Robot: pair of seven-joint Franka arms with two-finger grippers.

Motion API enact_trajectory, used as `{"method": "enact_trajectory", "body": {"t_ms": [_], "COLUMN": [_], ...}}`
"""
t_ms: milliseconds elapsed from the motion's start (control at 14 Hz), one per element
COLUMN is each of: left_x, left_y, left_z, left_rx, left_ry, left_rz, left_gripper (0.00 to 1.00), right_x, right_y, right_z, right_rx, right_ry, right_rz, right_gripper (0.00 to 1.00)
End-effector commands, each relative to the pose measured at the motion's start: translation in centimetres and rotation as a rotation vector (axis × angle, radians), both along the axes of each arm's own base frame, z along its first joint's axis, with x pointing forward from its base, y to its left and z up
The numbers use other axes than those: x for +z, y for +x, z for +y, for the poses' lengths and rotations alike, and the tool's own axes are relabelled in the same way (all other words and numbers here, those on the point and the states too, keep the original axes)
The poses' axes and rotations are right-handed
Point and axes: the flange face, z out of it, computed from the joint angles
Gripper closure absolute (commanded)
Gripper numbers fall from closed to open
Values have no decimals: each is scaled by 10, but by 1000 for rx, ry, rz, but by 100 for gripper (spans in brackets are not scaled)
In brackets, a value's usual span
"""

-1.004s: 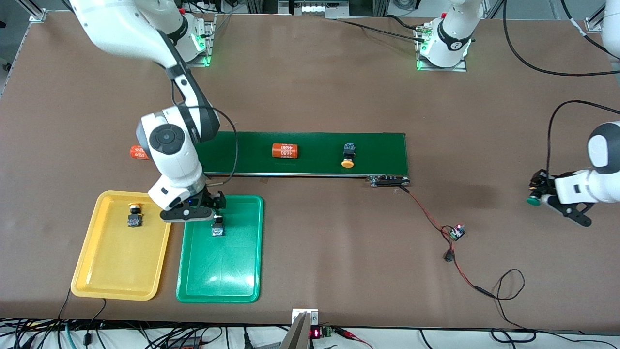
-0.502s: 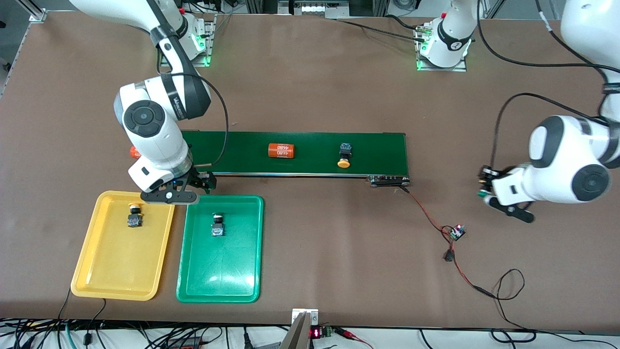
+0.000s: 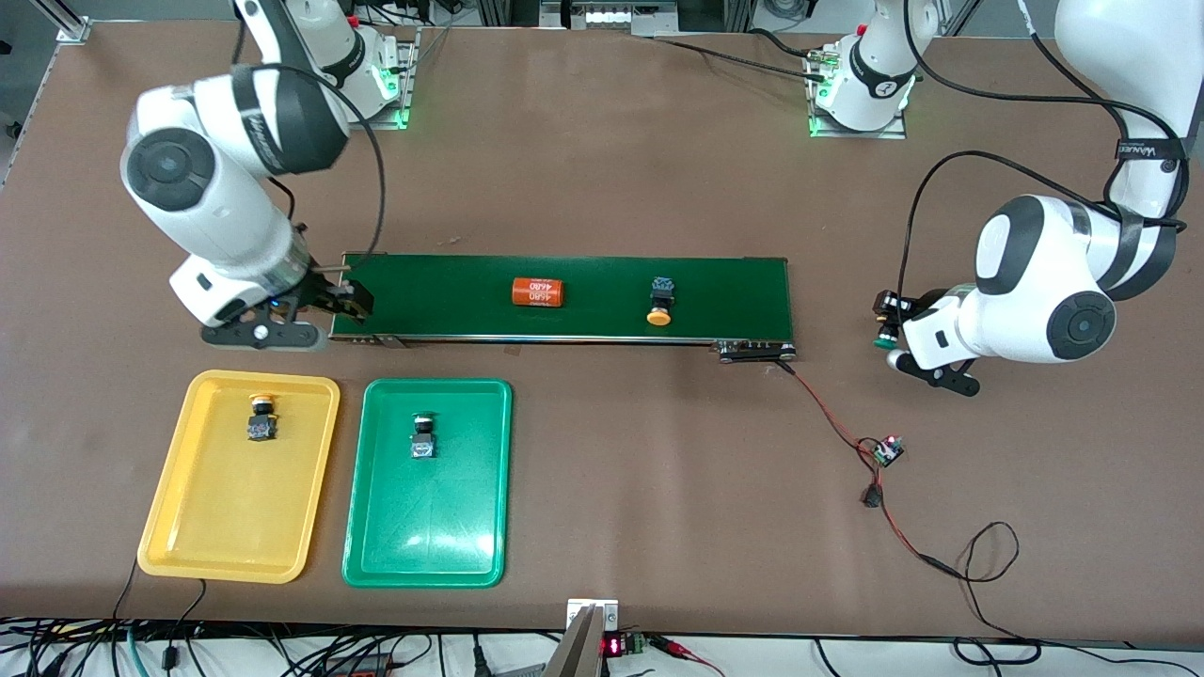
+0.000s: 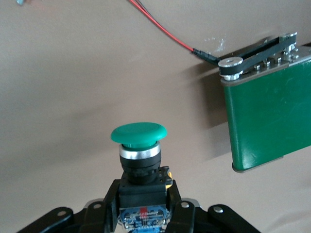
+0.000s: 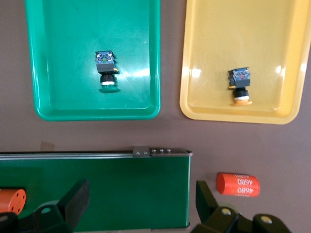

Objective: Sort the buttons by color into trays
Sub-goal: 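Carry the green button toward the belt while the right gripper returns over it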

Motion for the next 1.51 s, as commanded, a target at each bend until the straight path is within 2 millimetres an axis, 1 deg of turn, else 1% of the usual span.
{"method": "enact_trajectory", "body": {"t_ms": [0, 143, 358, 430, 573, 1004, 1219, 1362, 1434], "left_x": [3, -1, -10, -12, -18, -21, -21, -19, -19], "left_y": [-14, -16, -23, -24, -27, -31, -44, -55, -56], "left_z": [-11, -19, -23, -28, -29, -36, -55, -77, -85], "left_rx": [13, 7, 13, 25, 32, 42, 54, 70, 83], "left_ry": [-13, -18, -21, -32, -35, -55, -86, -61, -52], "left_rz": [-17, -23, -8, -4, -9, -4, -12, -47, -56], "left_gripper": [100, 100, 100, 100, 100, 100, 100, 100, 100], "right_x": [15, 18, 14, 14, 12, 8, 5, 6, 7], "right_y": [-21, -25, -30, -32, -36, -38, -39, -40, -40], "right_z": [-6, -7, -6, -7, -9, -13, -14, -13, -14], "right_rx": [-8, -31, -48, -50, -69, -74, -76, -75, -76], "right_ry": [28, 67, 96, 96, 108, 102, 100, 101, 101], "right_rz": [-7, 3, 14, 15, 19, 36, 42, 41, 39], "right_gripper": [3, 3, 3, 3, 3, 3, 3, 3, 3]}}
